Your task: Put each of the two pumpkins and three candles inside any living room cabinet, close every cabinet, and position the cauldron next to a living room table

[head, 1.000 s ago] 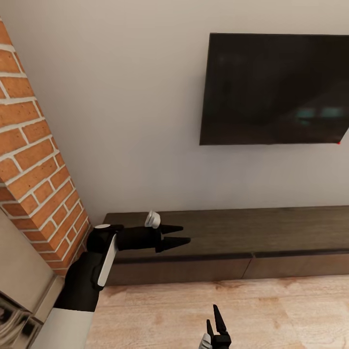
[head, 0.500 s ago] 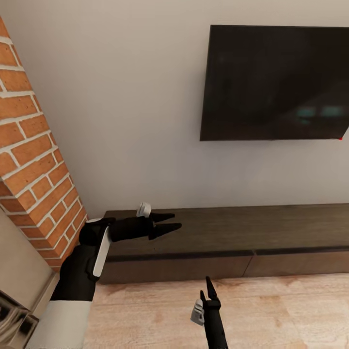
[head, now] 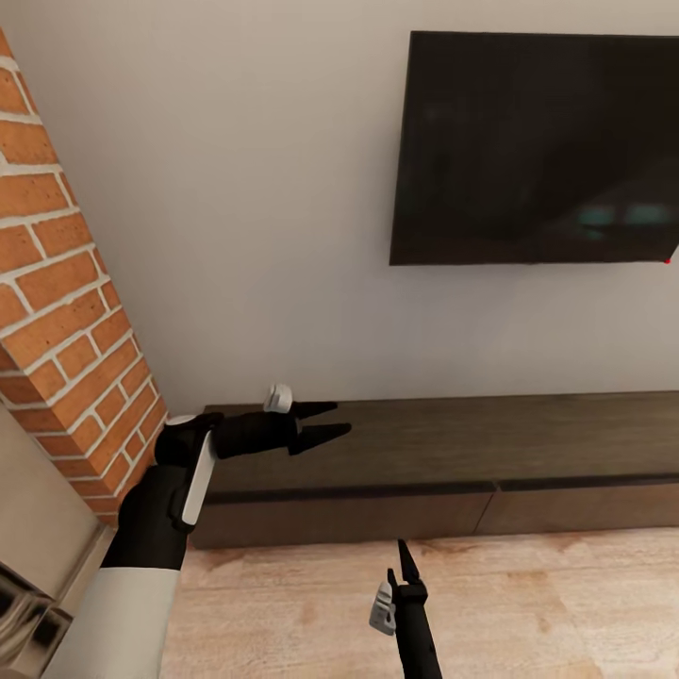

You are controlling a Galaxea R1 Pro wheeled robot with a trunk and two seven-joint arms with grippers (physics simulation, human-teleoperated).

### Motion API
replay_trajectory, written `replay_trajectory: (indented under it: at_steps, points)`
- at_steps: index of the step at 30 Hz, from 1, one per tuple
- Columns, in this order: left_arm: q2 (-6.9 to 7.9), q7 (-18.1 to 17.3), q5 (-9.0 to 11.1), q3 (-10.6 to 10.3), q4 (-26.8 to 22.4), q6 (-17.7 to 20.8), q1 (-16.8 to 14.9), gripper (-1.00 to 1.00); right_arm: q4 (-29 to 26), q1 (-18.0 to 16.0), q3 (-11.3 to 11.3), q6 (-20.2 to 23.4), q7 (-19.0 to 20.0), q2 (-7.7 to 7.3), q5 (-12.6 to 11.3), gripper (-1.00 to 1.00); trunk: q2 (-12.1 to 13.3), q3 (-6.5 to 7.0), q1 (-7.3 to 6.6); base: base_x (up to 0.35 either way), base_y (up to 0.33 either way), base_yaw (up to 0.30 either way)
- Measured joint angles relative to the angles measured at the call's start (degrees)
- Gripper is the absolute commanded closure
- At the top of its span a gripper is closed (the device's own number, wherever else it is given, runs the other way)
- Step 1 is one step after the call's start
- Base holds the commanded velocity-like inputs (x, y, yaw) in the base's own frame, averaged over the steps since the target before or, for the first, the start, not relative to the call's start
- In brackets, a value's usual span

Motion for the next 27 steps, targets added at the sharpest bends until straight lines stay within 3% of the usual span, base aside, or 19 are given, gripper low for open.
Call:
replay_trajectory:
  at_steps: [12,27]
  points:
    - [0.20,-0.5,0.2,0.1,-0.4,0.0,0.0,-1.00,0.0,0.0,0.0,-0.1,0.1,-0.08,0.0,-1.00,-0.4,-0.18,0.23,0.000,0.000,0.000]
    - [0.24,-0.5,0.0,0.0,-0.3,0.6,0.0,-1.00,0.0,0.0,0.0,-0.1,0.1,-0.09,0.0,-1.00,-6.4,-2.87,3.51,0.000,0.000,0.000]
